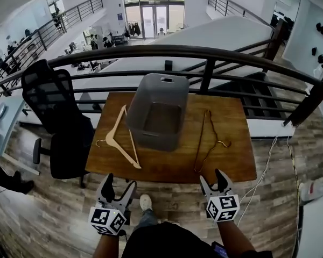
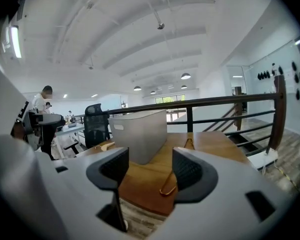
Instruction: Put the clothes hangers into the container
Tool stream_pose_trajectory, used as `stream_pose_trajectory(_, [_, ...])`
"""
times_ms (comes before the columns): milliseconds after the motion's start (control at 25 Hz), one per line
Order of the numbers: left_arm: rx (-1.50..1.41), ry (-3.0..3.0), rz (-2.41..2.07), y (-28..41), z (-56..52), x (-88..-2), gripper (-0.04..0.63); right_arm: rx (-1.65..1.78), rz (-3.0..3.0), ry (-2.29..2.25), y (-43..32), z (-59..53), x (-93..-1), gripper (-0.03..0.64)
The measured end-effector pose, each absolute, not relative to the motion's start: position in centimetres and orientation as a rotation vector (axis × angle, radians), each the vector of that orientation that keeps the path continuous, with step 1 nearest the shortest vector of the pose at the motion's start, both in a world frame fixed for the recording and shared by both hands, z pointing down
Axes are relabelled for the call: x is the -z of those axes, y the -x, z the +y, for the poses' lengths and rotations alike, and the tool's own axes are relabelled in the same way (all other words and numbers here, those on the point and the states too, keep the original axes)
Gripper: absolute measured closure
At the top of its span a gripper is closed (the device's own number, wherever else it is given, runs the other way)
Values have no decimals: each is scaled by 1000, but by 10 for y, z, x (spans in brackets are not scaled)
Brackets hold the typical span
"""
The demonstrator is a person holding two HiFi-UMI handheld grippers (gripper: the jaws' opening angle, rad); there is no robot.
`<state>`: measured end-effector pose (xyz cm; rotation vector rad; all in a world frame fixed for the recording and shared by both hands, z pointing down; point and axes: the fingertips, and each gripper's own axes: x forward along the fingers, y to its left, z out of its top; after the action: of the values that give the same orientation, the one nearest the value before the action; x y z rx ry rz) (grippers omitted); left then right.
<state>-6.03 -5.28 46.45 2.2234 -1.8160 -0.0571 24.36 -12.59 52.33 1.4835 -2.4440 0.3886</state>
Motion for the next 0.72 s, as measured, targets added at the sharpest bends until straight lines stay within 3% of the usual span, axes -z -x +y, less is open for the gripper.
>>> stream_pose_trajectory(720, [-23,-2281,-1656,147,-173,-484,224,-656,-1924,-1558,-223,-259,-676,387])
